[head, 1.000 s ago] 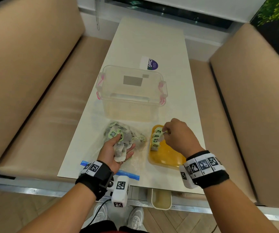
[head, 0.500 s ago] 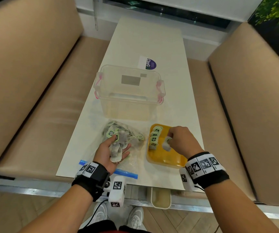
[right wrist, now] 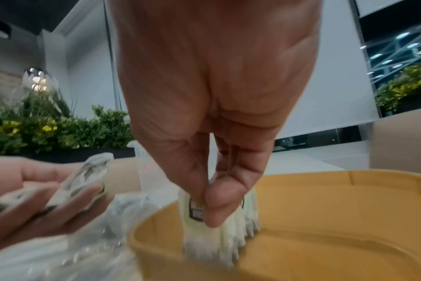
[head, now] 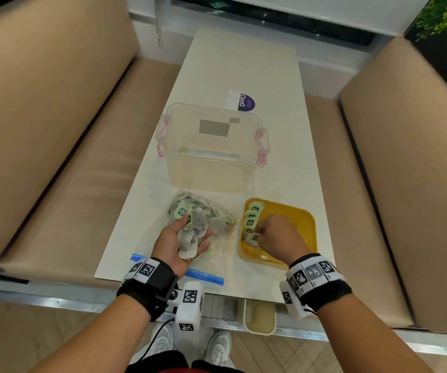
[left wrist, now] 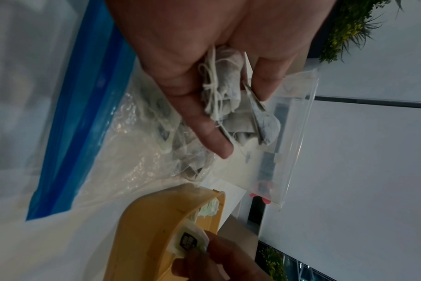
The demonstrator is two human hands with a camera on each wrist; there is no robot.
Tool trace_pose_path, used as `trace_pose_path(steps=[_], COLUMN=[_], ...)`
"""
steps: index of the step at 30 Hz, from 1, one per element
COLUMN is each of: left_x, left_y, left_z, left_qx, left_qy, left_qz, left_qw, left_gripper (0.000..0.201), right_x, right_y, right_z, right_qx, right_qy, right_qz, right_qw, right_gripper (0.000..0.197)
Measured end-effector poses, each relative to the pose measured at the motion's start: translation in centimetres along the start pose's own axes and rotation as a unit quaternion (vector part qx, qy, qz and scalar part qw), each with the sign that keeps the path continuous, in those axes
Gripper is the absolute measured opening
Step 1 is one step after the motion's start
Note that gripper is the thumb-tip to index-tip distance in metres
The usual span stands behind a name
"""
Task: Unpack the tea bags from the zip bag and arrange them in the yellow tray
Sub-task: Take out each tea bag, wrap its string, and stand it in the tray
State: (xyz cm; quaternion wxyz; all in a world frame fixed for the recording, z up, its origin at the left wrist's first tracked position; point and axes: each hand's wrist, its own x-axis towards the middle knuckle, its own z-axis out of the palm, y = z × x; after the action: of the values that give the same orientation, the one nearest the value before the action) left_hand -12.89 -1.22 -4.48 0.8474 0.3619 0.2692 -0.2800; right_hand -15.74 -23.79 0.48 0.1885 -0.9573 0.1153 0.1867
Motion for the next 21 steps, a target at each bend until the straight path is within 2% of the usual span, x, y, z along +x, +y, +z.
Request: trace_pose_path(steps=[5, 10, 12, 18, 21], left_x=[0.0, 0.1, 0.1, 0.6, 0.6], left_y=[-0.1, -0.2, -0.3, -0.5, -0.5], left_z=[-0.2, -0.5, -0.5, -0.8, -0.9], left_qx=[0.001, -0.003, -0.008, -0.016, -0.014], left_qy=[-0.002, -0.002, -0.007, -0.006, -0.004], left_qz=[-0.007, -0.008, -0.008, -0.011, -0.009], left_qw=[1.000, 1.000, 1.000, 1.000, 1.000], left_gripper=[0.021, 0.032, 0.030, 0.045, 0.043], right_x=[0.8, 1.2, 1.2, 1.4, 1.5], right_y=[0.2, 0.3, 0.3, 0.3, 0.5], right_z=[1.7, 2.9, 3.1, 3.4, 3.6], right_qx=[-0.023, -0.060, -0.061, -0.060, -0.045], right_qy=[0.018, 0.027, 0.025, 0.048, 0.055], right_qz=[-0.006, -0.025, -0.033, -0.051, -0.049], right_qw=[1.000, 0.998, 0.997, 0.996, 0.996], right_gripper=[0.017, 0.014, 0.013, 0.009, 0.010])
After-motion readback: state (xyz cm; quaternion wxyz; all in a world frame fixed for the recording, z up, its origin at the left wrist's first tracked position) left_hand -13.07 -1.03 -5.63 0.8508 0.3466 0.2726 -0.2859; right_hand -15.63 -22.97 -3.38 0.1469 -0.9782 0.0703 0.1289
